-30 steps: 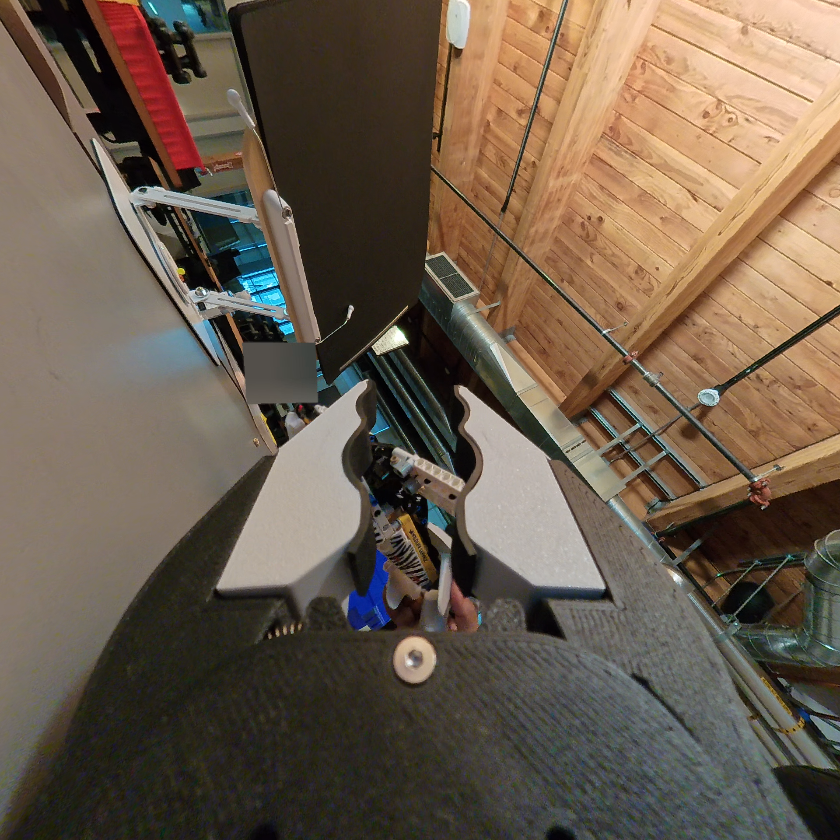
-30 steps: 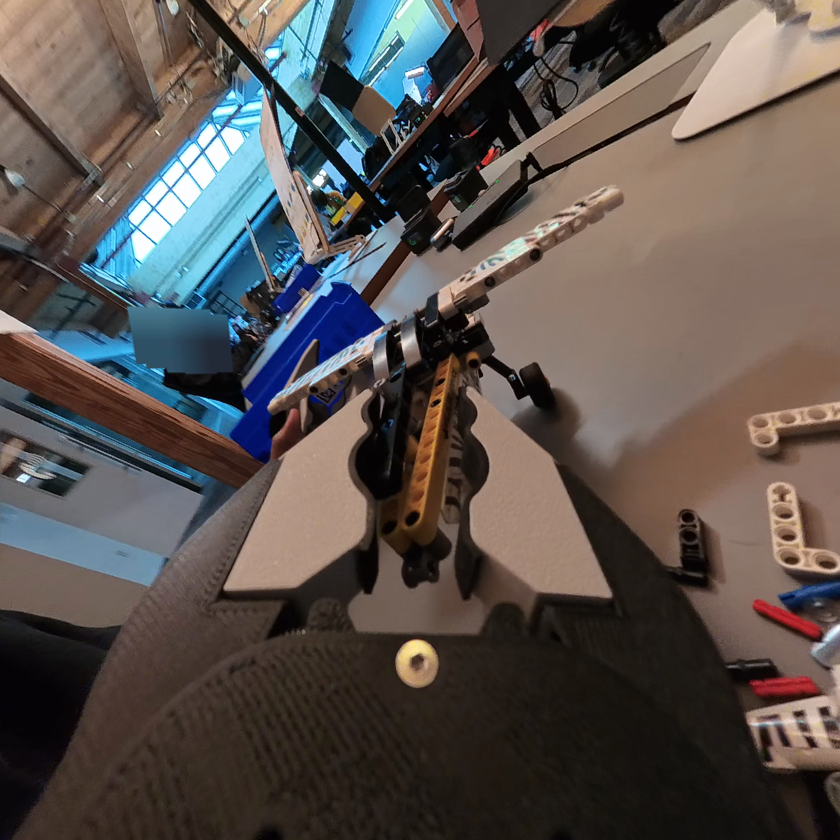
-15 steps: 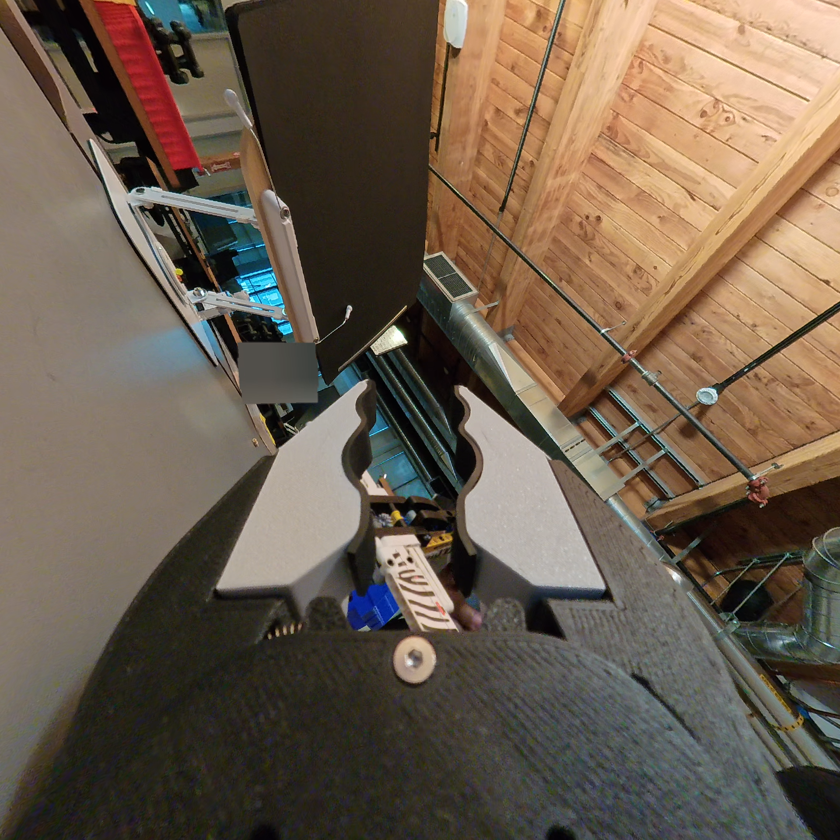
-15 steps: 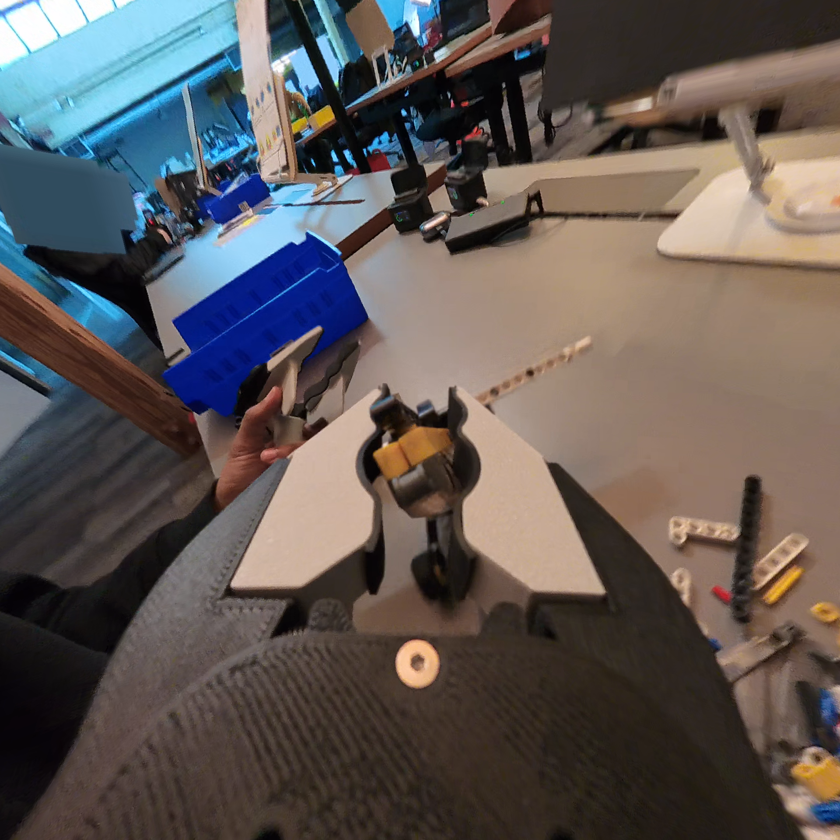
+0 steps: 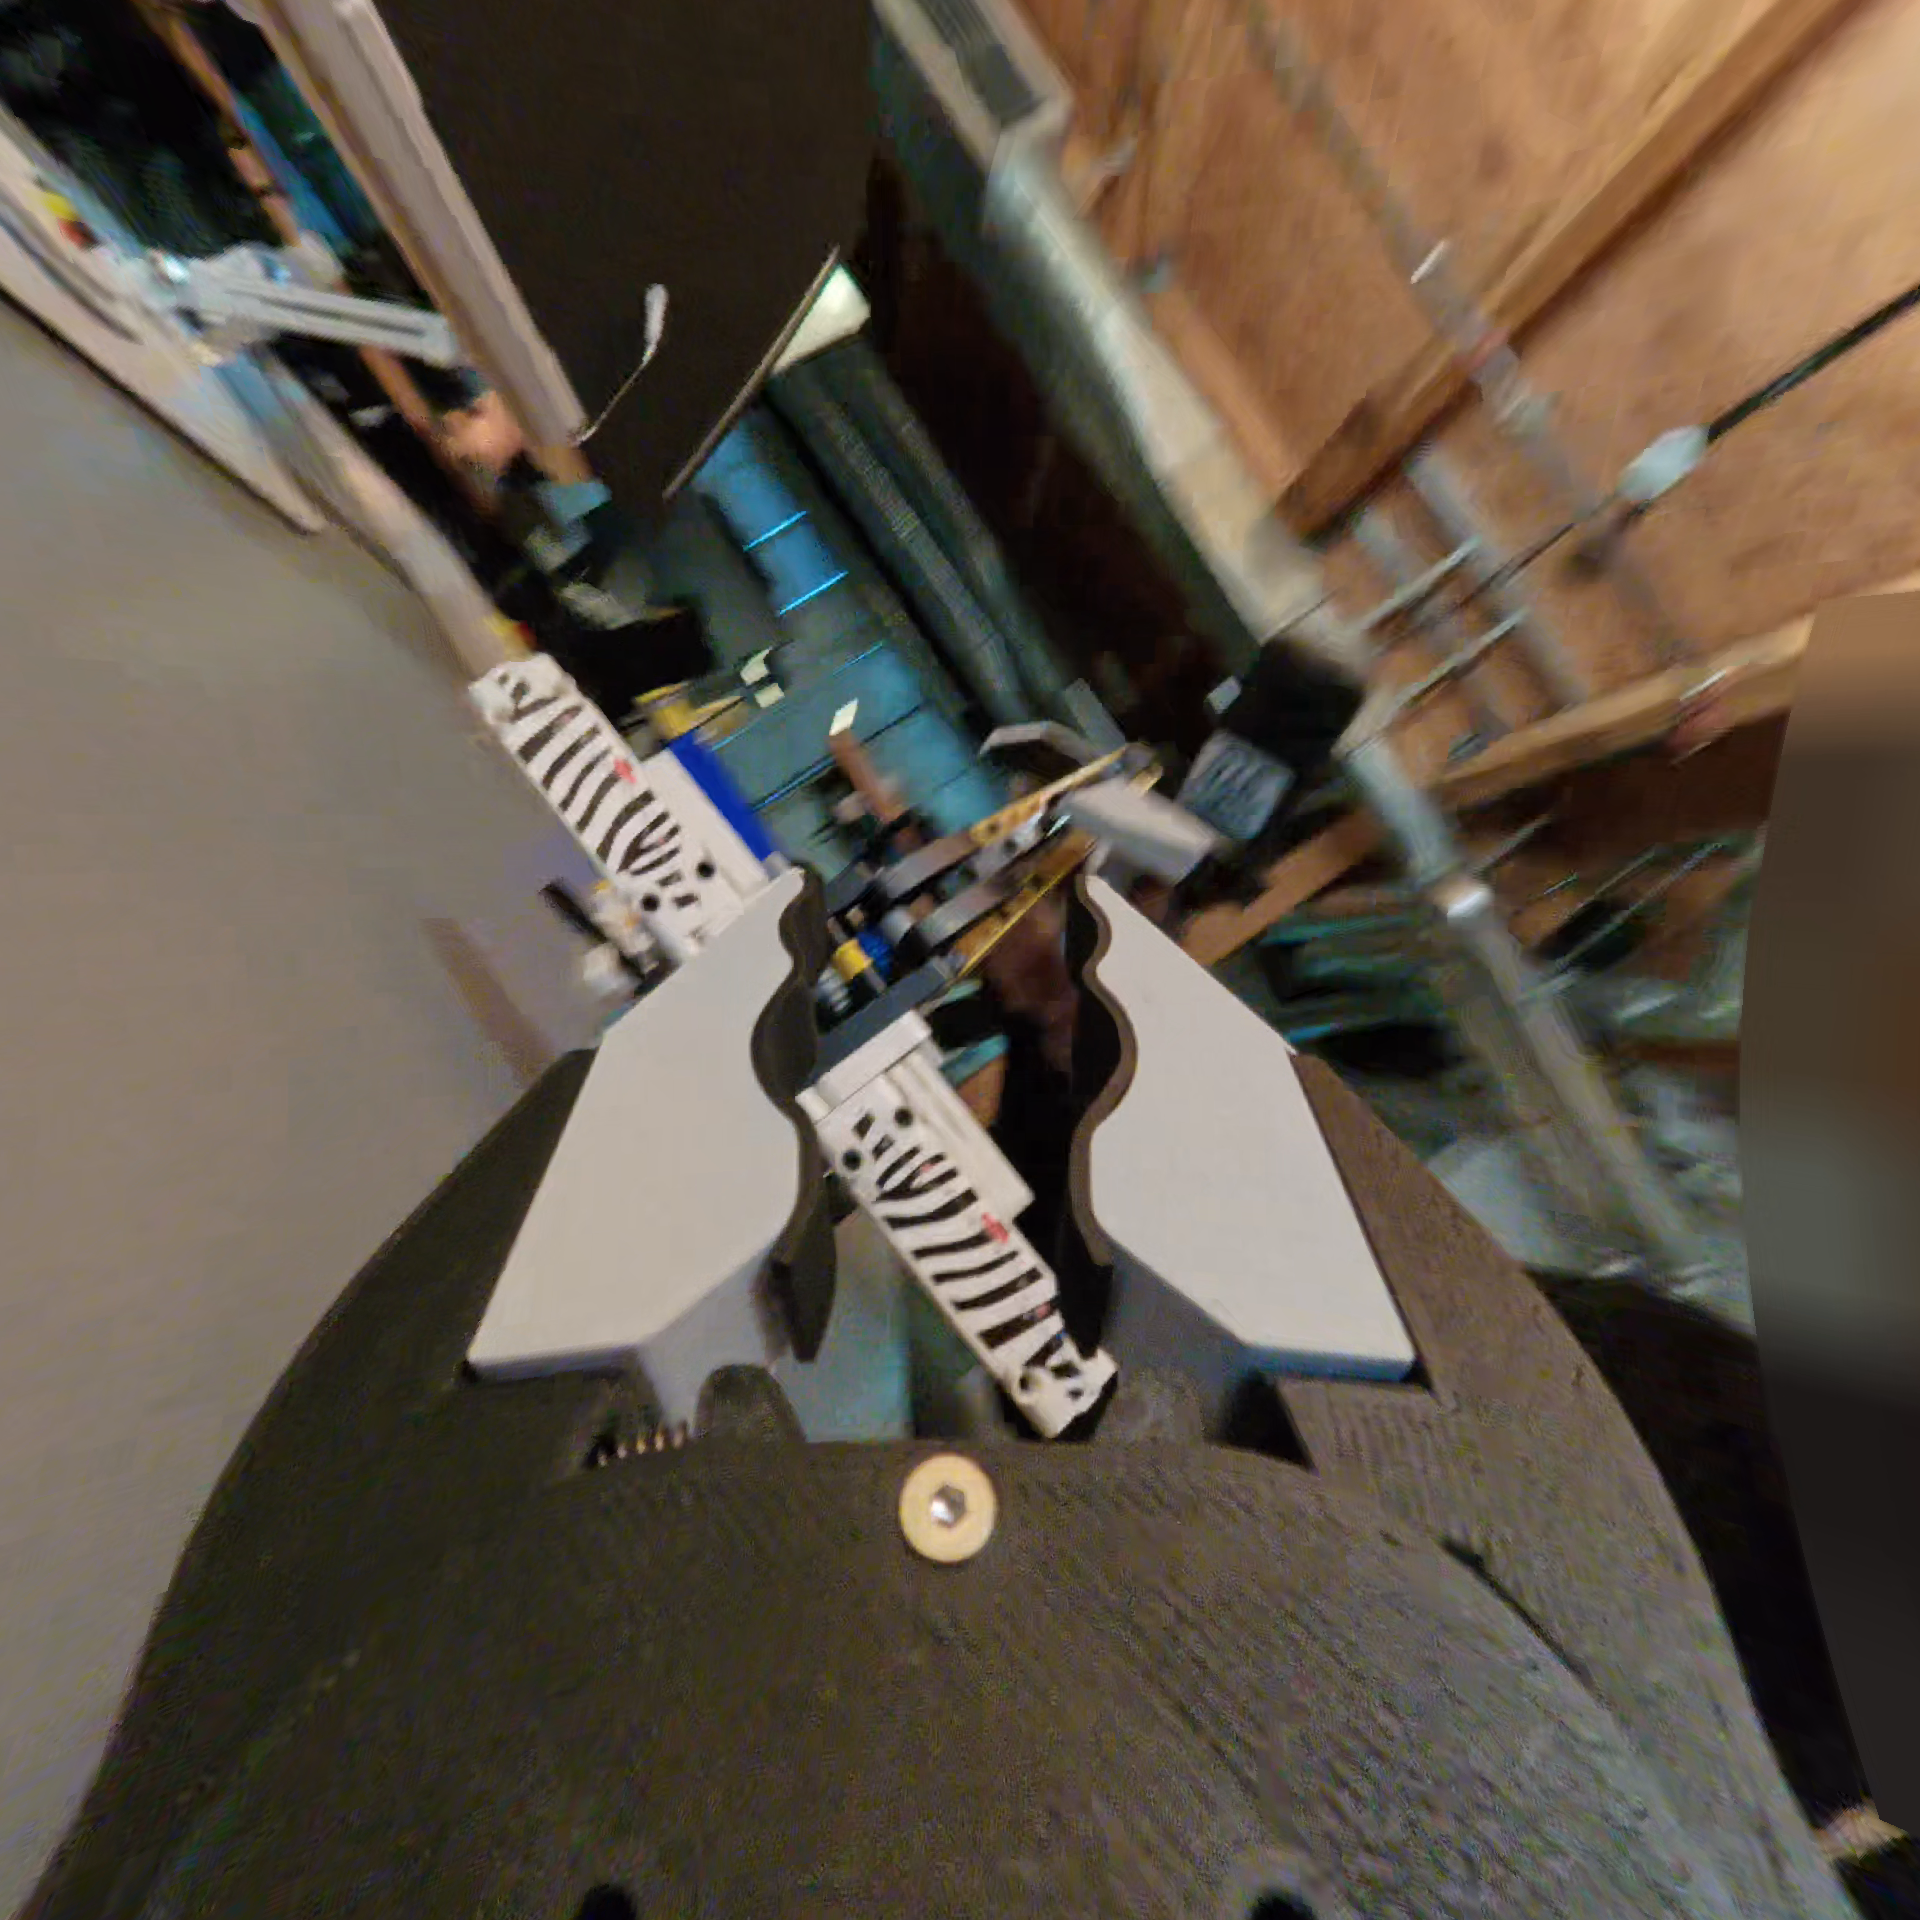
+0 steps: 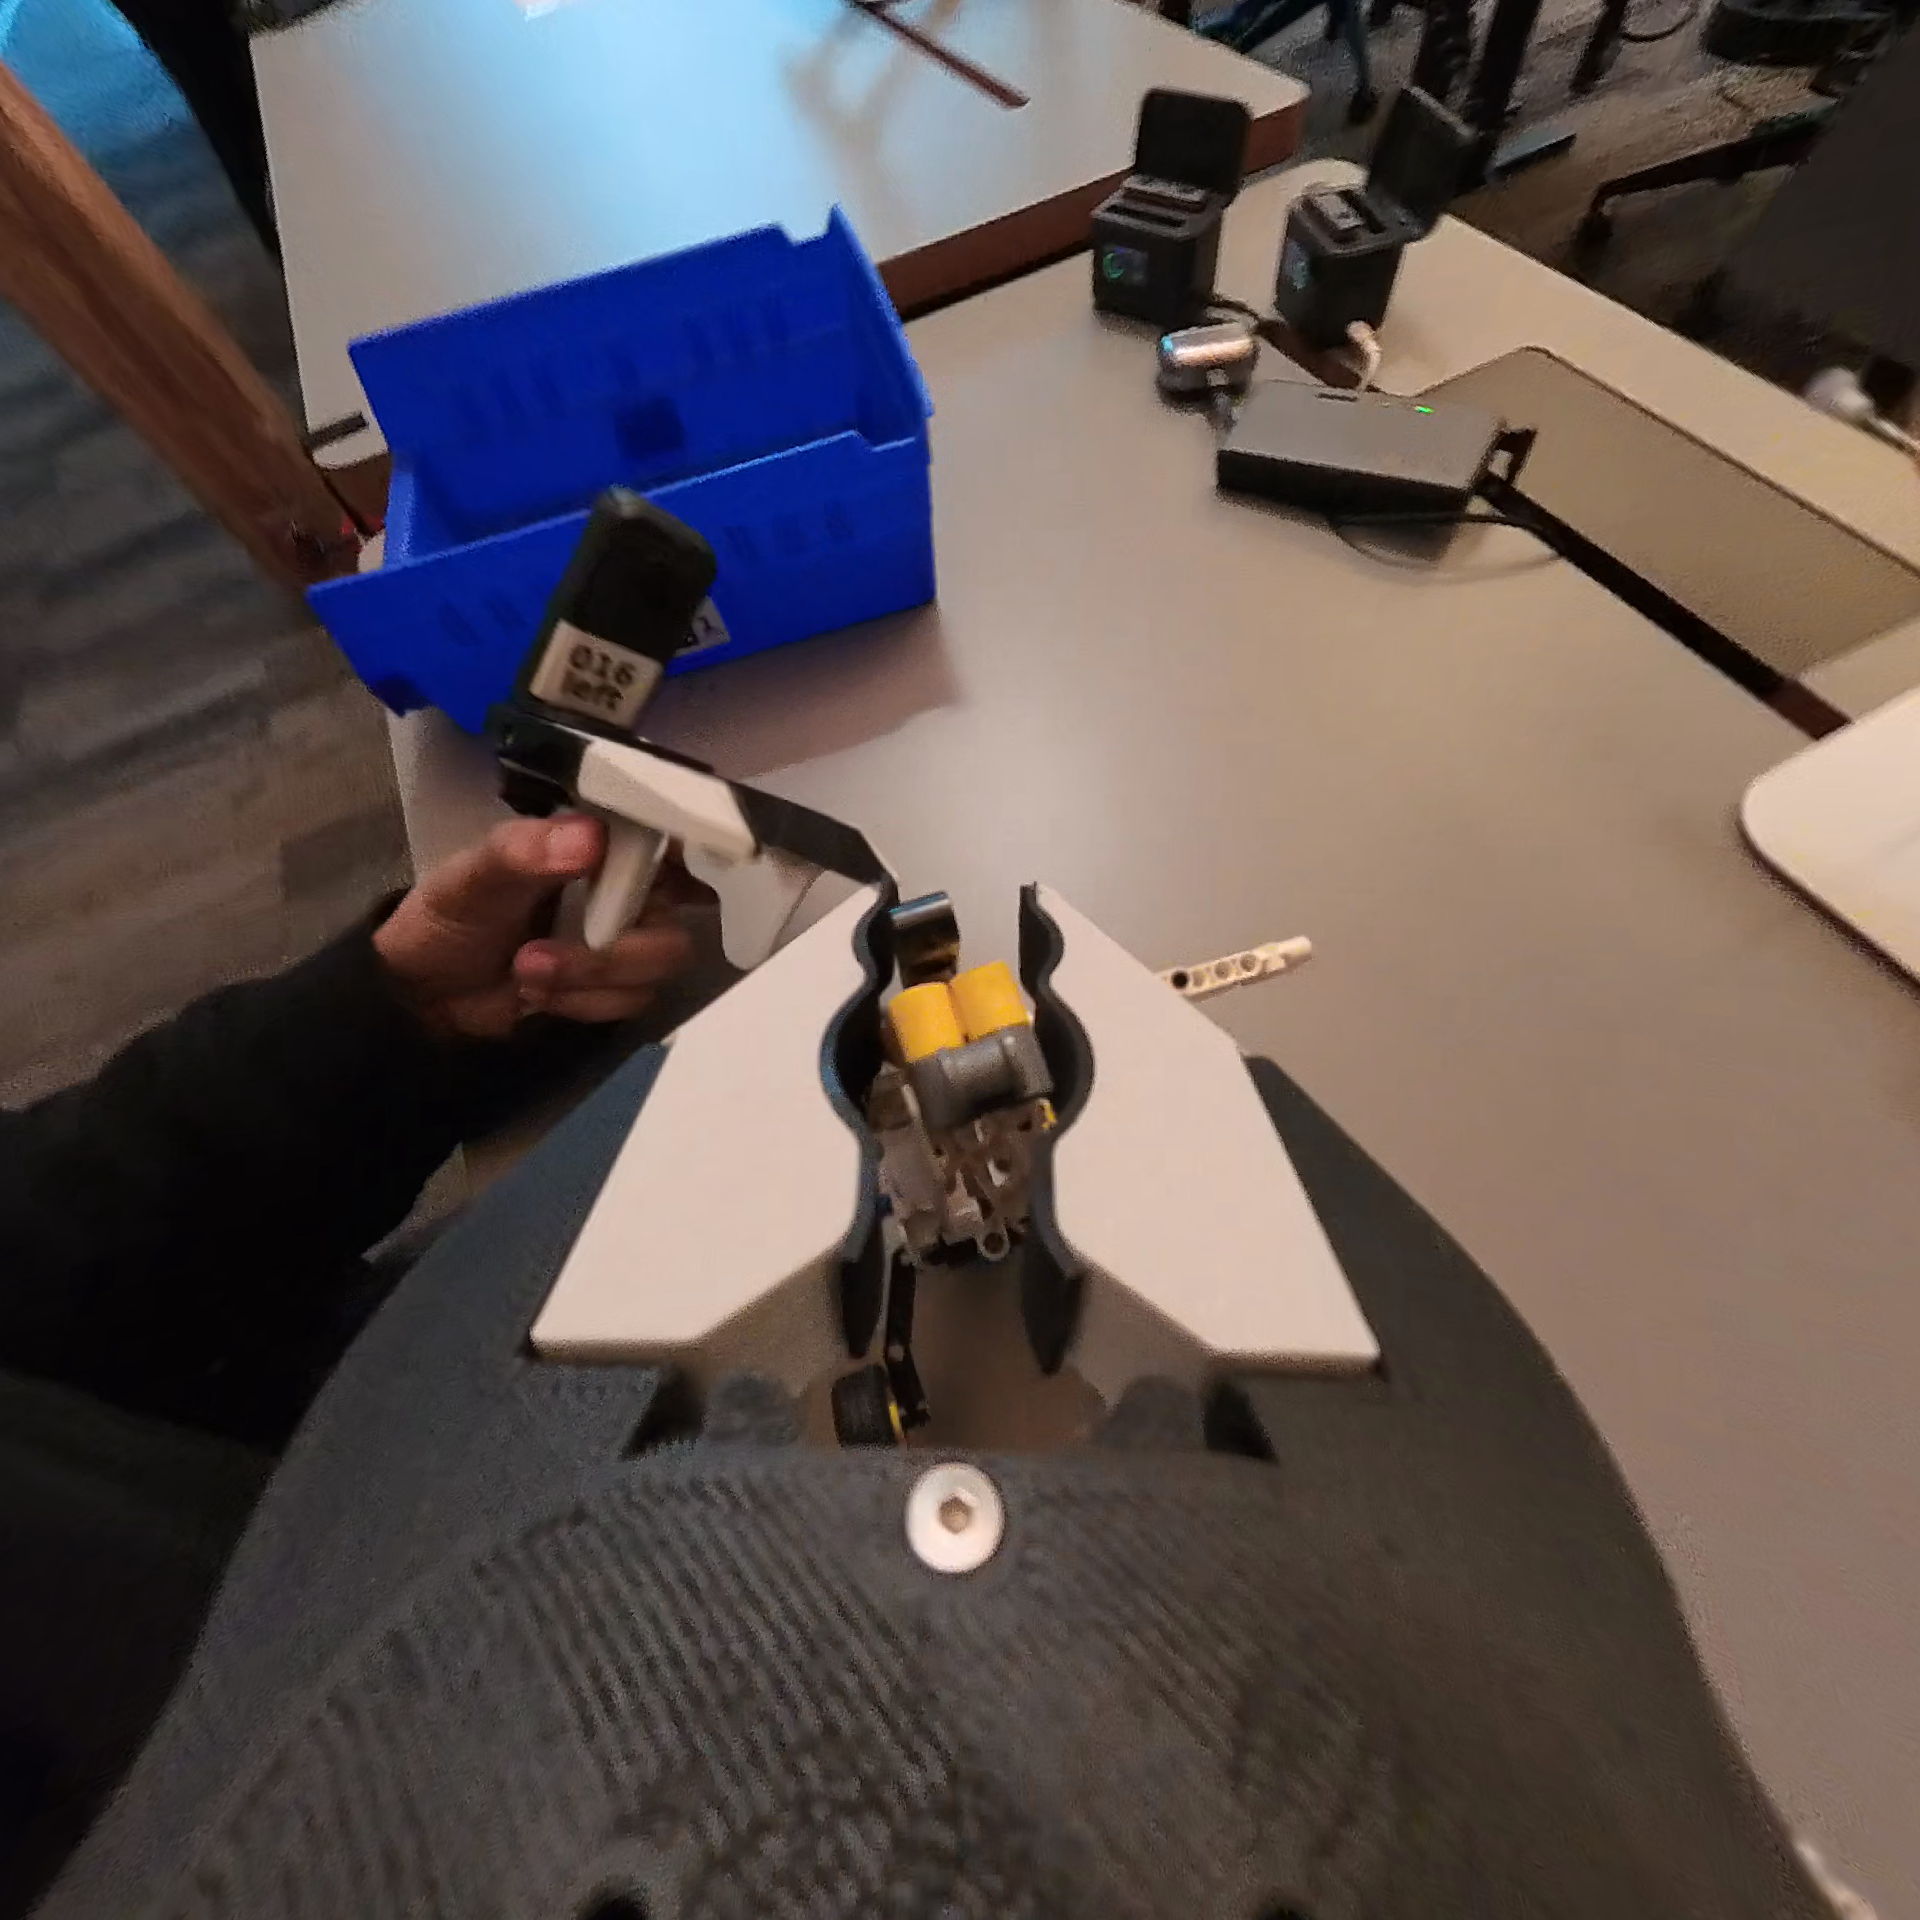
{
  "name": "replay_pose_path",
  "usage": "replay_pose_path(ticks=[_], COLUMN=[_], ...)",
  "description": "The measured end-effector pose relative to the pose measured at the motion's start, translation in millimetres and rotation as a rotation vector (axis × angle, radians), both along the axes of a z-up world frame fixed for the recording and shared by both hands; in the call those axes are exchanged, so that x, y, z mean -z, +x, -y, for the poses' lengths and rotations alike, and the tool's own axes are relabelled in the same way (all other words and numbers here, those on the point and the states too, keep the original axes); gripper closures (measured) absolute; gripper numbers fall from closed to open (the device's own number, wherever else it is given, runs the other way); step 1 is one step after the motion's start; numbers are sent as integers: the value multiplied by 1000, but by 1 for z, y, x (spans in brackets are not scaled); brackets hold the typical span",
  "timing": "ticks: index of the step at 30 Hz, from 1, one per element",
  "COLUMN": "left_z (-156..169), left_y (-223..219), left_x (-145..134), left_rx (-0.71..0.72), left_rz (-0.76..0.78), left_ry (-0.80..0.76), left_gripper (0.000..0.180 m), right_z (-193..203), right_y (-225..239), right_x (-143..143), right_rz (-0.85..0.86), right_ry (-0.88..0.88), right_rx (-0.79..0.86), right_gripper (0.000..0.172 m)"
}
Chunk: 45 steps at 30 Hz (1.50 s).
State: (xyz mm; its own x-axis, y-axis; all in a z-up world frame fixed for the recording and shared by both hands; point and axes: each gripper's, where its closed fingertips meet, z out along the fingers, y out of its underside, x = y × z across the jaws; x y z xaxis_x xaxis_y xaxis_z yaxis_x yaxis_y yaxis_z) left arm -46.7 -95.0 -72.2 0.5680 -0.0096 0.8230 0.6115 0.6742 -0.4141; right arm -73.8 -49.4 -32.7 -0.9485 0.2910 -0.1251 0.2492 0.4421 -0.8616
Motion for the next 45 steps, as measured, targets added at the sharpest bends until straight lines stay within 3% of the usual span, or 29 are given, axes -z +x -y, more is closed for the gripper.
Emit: replay_pose_path(ticks=[3, 6, 10, 13, 17, 23, 25, 27, 32, 38, 41, 45], left_z=[-11, -21, -15, -7, 0, 14, 13, 15, 41, 105, 104, 98], left_y=[9, 16, 9, 7, 9, 3, 2, 2, 8, 15, 15, 12], left_x=[3, 4, 23, 34, 52, 80, 87, 96, 83, 76, 65, 70], left_rx=[-32, 7, -61, -73, -2, -25, -20, -20, -64, -290, -296, -283], left_rz=[-43, -56, -24, 16, 133, 244, 278, 311, 341, 362, 324, 342], left_ry=[-281, -415, -588, -601, -530, -569, -581, -617, -551, -628, -579, -594], left_gripper=[139, 137, 135, 136, 137, 143, 129, 132, 132, 129, 128, 128], right_z=[30, 58, 93, 109, 120, 101, 86, 67, 15, -19, -18, -7], right_y=[6, 12, 28, 39, 52, 47, 43, 39, 33, 38, 45, 55], right_x=[0, 5, 19, 35, 44, 27, 22, 20, 26, 45, 53, 53], right_rz=[-40, -71, -86, -101, -76, -69, -68, -70, -43, 57, 111, 109], right_ry=[68, 153, 272, 376, 378, 221, 173, 128, 72, -19, -57, -80], right_rx=[-67, -122, -212, -273, -326, -287, -245, -198, -82, -10, -14, -39], right_gripper=[150, 150, 149, 147, 127, 130, 132, 135, 139, 140, 139, 139])
